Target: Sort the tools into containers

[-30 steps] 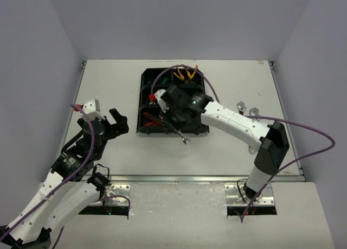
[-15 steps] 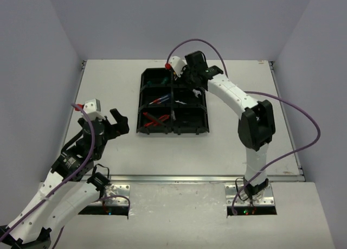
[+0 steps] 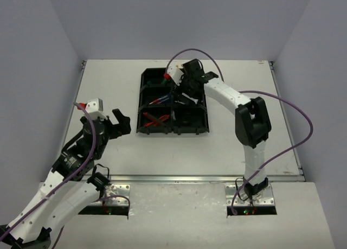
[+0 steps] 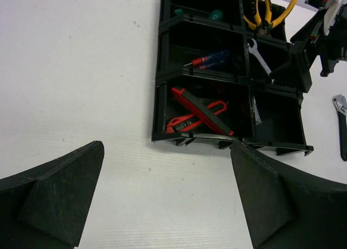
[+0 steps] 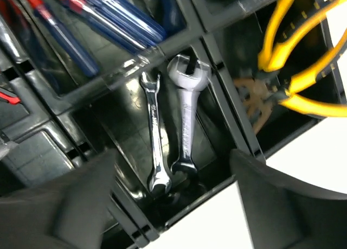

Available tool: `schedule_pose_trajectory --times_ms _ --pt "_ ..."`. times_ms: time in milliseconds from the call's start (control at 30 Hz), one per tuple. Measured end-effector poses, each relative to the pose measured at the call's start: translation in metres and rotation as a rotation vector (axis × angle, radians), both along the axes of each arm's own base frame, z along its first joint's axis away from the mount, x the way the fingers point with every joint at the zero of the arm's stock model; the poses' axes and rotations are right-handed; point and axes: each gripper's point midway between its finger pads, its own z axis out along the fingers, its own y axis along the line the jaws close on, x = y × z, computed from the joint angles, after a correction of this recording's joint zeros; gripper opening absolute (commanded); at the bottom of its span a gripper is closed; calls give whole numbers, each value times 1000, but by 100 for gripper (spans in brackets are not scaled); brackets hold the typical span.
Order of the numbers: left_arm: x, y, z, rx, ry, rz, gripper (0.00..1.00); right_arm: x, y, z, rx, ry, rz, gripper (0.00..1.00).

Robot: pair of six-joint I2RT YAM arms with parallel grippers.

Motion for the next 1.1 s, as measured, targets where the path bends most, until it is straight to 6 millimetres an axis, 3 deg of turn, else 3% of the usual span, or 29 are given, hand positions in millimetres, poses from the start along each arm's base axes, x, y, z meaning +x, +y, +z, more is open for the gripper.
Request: schedule_pose_trajectory --times_ms 100,233,300,367,467,600,700,767,833,1000,1100 --pt "0 -1 0 -1 1 -4 100 4 -16 16 5 -22 -108 99" --pt "0 -2 0 -3 2 -9 100 4 -60 57 116 -40 -423 99" --pt "-1 -2 0 -5 0 -12 100 -10 -99 73 232 -17 -590 99" --pt "-1 -3 1 -8 -3 -19 100 -25 -154 77 308 2 -784 99" --pt "-1 -5 2 -12 -8 -30 100 -46 -239 62 365 19 -1093 99" --pt "1 -9 0 -9 3 -47 100 -88 -300 -1 285 103 -1359 99" --pt "2 -12 -4 -2 19 -59 100 -129 -314 -47 201 199 -1430 99" --pt "2 -14 -5 1 23 -70 100 -147 -318 -66 163 253 -1447 92" --pt "2 -15 -7 1 27 -78 100 -148 -319 -74 152 269 -1447 84" --pt "0 -16 -5 -6 18 -90 100 -142 -319 -98 138 312 -1438 78" --pt "-2 -17 -3 -14 6 -97 100 -138 -320 -100 168 316 -1442 68"
